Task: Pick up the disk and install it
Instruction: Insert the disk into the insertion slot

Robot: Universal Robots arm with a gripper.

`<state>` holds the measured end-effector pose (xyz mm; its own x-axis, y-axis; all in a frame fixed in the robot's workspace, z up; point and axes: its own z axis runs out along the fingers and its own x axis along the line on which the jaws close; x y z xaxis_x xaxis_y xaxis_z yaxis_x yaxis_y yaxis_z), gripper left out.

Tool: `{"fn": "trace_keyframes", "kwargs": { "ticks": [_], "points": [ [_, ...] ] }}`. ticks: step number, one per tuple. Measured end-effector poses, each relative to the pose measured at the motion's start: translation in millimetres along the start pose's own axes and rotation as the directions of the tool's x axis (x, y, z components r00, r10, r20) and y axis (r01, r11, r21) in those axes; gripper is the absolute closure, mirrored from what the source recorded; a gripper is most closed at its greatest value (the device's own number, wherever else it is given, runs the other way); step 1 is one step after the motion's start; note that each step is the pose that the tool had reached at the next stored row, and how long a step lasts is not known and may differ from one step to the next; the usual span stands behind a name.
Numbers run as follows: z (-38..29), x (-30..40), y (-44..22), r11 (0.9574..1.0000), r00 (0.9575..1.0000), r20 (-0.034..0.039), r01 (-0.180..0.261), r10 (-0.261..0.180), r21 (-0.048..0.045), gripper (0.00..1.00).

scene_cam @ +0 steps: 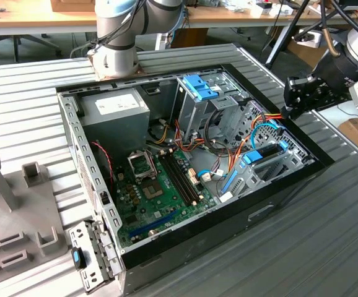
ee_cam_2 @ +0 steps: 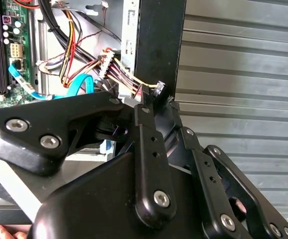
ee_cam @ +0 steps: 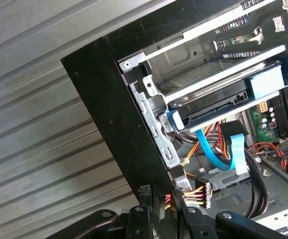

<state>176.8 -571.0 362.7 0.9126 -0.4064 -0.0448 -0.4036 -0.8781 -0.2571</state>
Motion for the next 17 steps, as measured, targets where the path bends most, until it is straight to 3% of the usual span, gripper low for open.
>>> {"fn": "trace_keyframes", "kwargs": {
  "ticks": [13, 15, 17],
  "points": [
    [3.0, 1.6, 0.0, 1.0, 1.0, 0.0003, 0.0, 0.0, 0.0033, 0.71],
    [2.9, 1.6, 0.0, 1.0, 1.0, 0.0002, 0.0, 0.0, 0.0031, 0.83],
    [3.0, 1.6, 0.0, 1.0, 1.0, 0.0004, 0.0, 0.0, 0.0034, 0.83]
  ]
}}
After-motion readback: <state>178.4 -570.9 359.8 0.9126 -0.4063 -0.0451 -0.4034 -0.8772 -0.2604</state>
